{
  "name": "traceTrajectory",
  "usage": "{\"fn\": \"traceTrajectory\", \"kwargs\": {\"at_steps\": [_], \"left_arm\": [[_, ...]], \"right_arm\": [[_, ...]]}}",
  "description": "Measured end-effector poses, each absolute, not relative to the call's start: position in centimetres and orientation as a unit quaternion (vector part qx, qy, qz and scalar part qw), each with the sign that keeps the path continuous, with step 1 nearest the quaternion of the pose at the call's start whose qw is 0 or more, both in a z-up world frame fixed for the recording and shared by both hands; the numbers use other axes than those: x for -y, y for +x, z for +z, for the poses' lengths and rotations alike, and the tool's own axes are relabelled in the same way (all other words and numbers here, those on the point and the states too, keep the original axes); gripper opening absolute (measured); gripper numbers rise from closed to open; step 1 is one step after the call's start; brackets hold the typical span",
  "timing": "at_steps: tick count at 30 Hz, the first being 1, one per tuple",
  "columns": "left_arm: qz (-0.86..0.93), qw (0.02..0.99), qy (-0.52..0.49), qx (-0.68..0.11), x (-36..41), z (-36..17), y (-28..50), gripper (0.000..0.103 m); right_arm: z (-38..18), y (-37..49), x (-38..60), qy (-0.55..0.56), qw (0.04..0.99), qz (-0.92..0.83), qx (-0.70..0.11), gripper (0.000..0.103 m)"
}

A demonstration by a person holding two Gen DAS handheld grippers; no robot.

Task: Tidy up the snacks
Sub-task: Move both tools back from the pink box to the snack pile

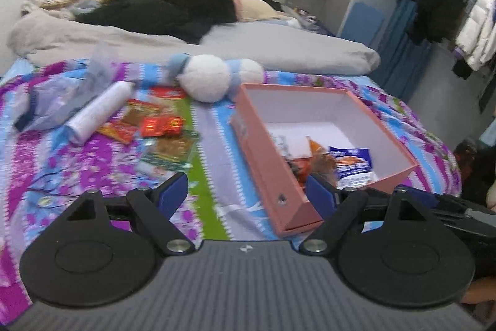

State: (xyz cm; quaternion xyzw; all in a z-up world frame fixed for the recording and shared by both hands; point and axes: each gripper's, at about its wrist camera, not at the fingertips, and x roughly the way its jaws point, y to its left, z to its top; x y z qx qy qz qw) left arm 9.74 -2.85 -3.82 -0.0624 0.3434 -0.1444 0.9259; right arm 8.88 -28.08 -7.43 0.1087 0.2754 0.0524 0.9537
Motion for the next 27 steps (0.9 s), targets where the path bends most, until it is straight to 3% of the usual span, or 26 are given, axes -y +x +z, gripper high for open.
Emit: {"fn": "traceTrajectory", "kwargs": {"at_steps": [8,15,27], "left_arm": [[-0.121,0.932,-0.087,-0.33,0.1,-3.1,5.5,0.086],[-0.12,0.937,-0.078,-0.317,-0.7,-3.7,3.2,0.096],[-0.094,0.939,-0.084,-0.32,-3.1,-5.7,4.9,0.099]], "right_arm": [[-6.8,5.3,24.9,0.084,0.957,0.093,-0.262,0.076],[-7.0,3.7,22.8,0.059,0.958,0.111,-0.259,0.076],[-7.8,5.0,19.4,0.027,0.956,0.136,-0.258,0.076]]}}
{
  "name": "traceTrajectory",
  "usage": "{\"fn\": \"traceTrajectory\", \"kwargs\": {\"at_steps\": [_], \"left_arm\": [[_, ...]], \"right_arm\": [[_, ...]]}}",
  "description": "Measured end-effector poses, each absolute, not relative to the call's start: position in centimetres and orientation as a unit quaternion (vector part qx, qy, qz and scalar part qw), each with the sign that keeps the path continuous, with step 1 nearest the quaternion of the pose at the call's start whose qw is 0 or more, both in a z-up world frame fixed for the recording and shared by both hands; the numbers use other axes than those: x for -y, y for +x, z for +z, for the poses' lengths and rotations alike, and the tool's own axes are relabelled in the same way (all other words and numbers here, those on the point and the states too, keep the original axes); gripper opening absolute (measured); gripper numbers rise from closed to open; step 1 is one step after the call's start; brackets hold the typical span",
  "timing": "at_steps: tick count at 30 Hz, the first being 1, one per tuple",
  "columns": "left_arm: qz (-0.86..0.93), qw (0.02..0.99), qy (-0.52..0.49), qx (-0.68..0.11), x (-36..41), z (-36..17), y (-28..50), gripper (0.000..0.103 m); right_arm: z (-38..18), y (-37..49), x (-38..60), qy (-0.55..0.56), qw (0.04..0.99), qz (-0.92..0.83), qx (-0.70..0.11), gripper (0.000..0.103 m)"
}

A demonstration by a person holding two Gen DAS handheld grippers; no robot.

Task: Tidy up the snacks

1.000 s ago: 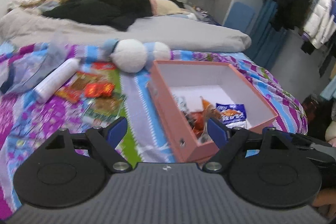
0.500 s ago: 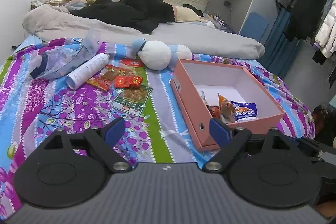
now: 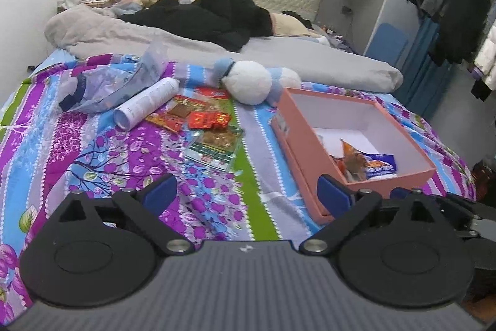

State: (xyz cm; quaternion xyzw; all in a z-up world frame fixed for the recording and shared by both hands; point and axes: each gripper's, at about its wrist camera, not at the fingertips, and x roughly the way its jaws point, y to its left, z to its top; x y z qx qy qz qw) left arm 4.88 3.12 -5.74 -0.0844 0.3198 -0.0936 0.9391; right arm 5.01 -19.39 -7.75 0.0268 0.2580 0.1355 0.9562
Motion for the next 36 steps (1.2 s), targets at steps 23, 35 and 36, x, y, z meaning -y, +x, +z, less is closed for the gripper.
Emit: {"fn": "traceTrajectory", "kwargs": {"at_steps": [23,35,36], "left_arm": [[-0.02,0.927,-0.169,-0.335,-10.4,-17.6,19.7,0.097],[-0.042,0.939,-0.09,-0.329,-10.7,-22.4,28.7,0.093],[-0.045,0.941,-0.071,-0.329,-10.5,-22.7,29.3,0.093]], "right_arm": [[-12.5,18.5,15.3,0.029,0.958,0.155,-0.241,0.076],[-17.5,28.6,11.9,0.037,0.953,0.136,-0.267,0.074],[-17.8,29.4,11.9,0.043,0.952,0.133,-0.271,0.073]]}}
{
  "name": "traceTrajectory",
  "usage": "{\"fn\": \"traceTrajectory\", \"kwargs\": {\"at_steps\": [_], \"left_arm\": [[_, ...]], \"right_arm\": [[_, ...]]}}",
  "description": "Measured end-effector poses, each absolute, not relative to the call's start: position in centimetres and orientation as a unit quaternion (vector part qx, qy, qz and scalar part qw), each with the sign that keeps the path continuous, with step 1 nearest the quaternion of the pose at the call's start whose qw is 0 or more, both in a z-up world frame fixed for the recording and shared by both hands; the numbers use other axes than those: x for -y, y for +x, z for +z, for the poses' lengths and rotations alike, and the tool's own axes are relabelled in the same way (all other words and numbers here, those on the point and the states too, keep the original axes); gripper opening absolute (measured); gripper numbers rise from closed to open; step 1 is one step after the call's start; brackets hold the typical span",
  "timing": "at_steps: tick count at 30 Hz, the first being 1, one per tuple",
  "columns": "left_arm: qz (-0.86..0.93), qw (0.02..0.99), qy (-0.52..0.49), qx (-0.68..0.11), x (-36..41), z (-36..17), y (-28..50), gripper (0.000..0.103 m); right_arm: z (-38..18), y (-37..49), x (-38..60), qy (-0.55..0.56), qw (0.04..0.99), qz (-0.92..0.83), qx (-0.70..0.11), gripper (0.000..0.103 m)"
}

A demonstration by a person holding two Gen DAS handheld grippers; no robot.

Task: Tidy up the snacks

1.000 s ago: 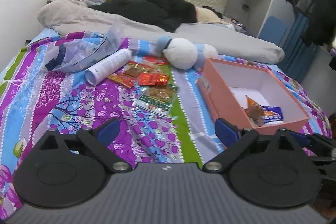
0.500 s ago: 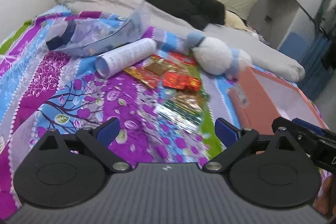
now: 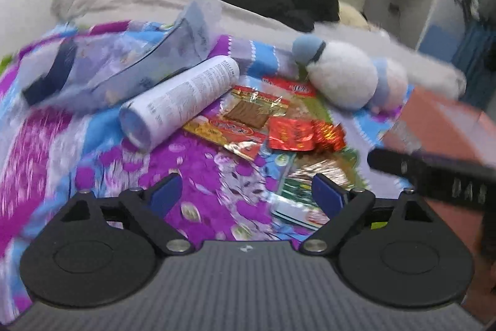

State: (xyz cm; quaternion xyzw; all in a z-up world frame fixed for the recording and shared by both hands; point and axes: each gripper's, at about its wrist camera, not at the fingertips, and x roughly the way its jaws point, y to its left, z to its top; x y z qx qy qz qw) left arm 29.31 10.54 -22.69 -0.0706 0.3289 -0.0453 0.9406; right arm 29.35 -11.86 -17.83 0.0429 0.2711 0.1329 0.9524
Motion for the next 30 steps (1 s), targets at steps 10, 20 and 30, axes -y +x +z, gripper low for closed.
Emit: {"fn": "traceTrajectory", "kwargs": {"at_steps": [10,20,30], "left_arm": [[-0.076,0.939,0.076,-0.327,-8.8,-25.2,35.0,0.083],[-0.096,0.921,0.182,-0.329,-6.4,-27.3,38.0,0.06],[-0.088,0.921,0.201,-0.321,-6.2,-26.8,37.1,0.007]], "right_arm": [[-20.7,36.4,12.1,0.087,0.944,0.11,-0.298,0.071],[-23.1,40.4,11.5,0.103,0.93,0.11,-0.334,0.055],[-21.9,39.6,11.5,0.08,0.937,0.111,-0.322,0.043]]}}
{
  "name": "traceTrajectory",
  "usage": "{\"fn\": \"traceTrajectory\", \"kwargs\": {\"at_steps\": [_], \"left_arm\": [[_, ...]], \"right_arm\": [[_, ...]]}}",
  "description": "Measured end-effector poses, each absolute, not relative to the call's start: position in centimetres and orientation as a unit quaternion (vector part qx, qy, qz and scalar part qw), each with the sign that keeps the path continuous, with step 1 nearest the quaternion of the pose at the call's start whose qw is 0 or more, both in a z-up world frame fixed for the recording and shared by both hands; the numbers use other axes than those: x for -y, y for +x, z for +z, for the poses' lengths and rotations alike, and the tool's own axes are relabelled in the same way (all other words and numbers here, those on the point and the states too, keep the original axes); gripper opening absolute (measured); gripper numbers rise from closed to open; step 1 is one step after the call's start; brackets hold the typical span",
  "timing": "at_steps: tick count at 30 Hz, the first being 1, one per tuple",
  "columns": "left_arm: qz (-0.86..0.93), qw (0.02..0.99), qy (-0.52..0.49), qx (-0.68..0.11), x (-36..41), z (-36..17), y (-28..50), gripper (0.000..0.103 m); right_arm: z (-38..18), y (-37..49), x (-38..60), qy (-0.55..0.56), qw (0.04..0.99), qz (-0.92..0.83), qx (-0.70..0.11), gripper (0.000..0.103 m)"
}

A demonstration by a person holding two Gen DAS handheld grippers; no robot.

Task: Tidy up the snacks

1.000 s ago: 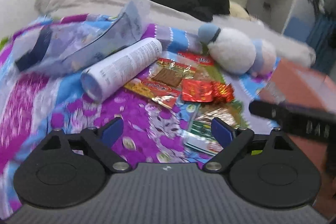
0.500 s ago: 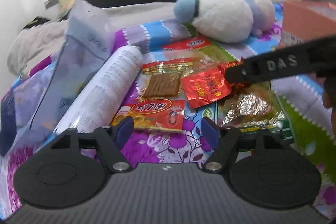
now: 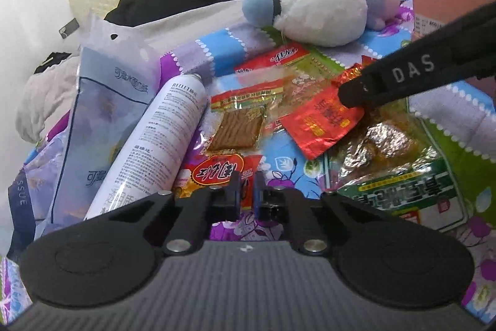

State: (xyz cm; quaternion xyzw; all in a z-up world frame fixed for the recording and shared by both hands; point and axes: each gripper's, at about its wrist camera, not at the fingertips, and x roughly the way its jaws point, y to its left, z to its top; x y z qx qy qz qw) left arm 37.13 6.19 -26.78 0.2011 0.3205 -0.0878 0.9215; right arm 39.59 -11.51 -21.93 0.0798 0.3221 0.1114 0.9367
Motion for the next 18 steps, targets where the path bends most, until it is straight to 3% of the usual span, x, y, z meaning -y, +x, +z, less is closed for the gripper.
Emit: {"fn": "traceTrajectory", "kwargs": {"at_steps": [4,11,18], "left_arm": [[-0.082,0.926,0.191,-0.314,-6.5,-25.4,35.7,0.005],[-0.066,0.935,0.158,-0.31,-7.0,-22.6,31.4,0.005],[-0.06,0.936,0.118,-0.327,-7.2,-20.4,25.5,0.005]], "right_arm": [[-21.2,38.5,12.0,0.078,0.938,0.109,-0.32,0.042],[-20.3,35.1,12.3,0.069,0.935,0.111,-0.331,0.022],[-19.3,31.2,13.0,0.058,0.932,0.114,-0.338,0.018]]}}
